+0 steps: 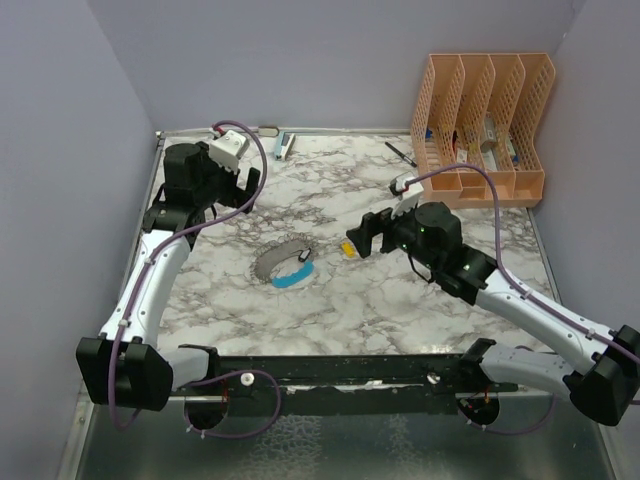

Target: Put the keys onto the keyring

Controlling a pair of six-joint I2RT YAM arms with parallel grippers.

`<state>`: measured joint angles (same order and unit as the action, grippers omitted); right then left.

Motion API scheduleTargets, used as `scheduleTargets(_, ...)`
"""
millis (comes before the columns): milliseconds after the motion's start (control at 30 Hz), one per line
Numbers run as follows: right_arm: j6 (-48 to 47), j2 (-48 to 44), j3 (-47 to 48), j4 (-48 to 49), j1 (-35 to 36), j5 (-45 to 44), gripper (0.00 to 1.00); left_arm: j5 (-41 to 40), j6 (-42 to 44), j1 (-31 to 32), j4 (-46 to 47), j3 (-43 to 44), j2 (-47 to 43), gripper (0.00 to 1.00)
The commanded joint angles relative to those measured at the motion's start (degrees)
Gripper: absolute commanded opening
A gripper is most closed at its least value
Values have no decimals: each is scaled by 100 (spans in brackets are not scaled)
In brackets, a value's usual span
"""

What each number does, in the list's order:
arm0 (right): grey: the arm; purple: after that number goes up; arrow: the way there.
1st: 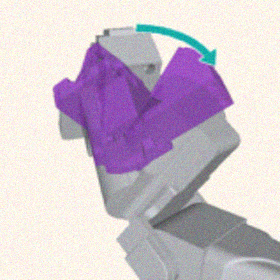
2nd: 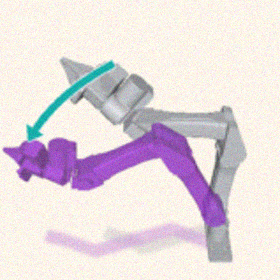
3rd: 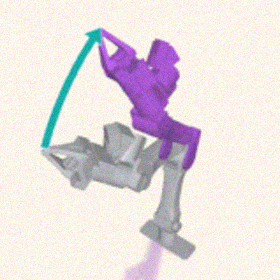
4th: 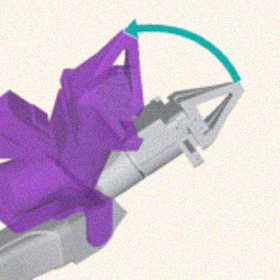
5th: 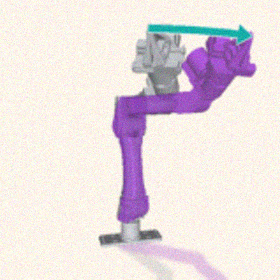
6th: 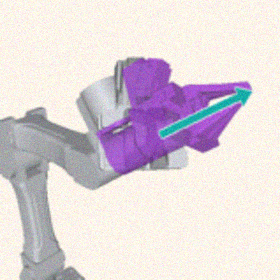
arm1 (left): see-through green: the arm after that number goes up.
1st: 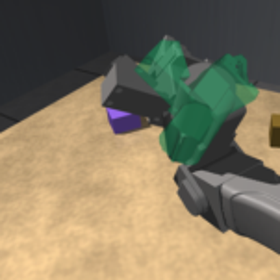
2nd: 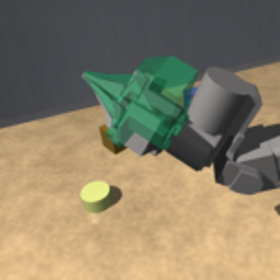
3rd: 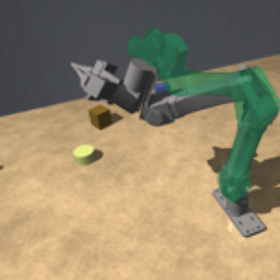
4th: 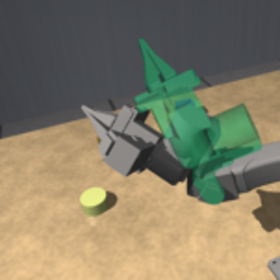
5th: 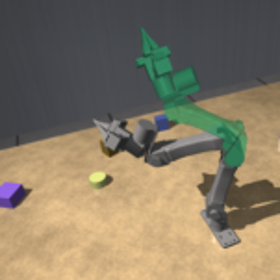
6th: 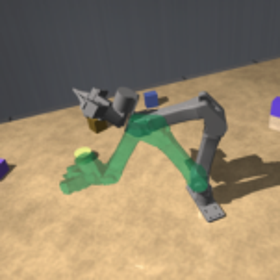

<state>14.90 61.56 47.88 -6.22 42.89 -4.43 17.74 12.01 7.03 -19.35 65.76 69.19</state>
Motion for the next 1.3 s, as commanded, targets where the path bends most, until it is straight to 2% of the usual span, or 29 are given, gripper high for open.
scheduleTargets(0, 115, -91, 127, 12, -3, -551, 99, 311, -191, -107, 235, -67, -108, 99)
scheduleTargets(133, 258, -267, 119, -233, -3, -1014, 99, 361, -230, -194, 278, -90, -94, 99)
scheduleTargets(400, 247, -710, -91, -313, 0, -1168, 99, 577, -406, -409, 402, -210, -103, 99)
scheduleTargets(1267, 261, -654, 21, -502, -1, -1156, 99, 734, -481, -492, 502, -321, -116, 99)
